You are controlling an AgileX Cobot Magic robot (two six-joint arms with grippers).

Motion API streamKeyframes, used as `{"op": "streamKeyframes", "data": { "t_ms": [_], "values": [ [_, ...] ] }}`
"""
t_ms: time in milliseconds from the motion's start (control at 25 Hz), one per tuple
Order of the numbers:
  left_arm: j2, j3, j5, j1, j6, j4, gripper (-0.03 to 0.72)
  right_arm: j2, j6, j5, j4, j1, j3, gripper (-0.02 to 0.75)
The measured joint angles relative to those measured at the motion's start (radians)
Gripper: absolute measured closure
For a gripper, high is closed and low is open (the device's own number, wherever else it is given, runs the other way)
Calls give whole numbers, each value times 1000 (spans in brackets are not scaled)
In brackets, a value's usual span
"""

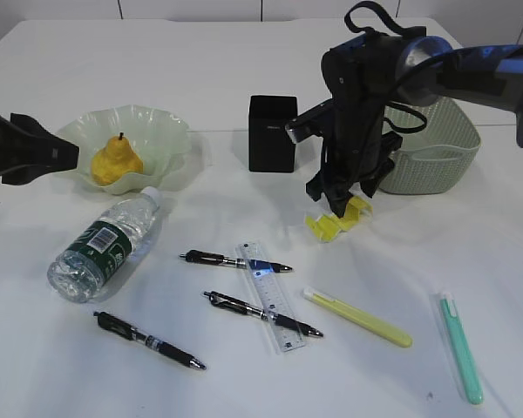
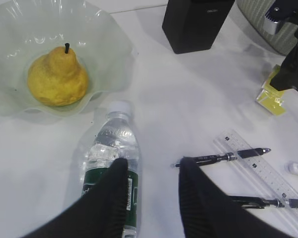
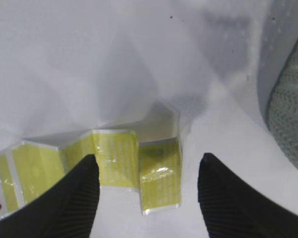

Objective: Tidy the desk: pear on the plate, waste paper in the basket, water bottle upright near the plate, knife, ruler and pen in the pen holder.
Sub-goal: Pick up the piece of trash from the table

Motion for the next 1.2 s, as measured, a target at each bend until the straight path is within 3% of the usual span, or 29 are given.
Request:
{"op": "streamKeyframes", "data": {
  "t_ms": [800,1200],
  "values": [
    [0,0,3,0,0,-5,448,0,4,13,0,0,0,509],
    [0,0,5,0,0,-13,448,0,4,15,0,0,0,528]
  ]
}}
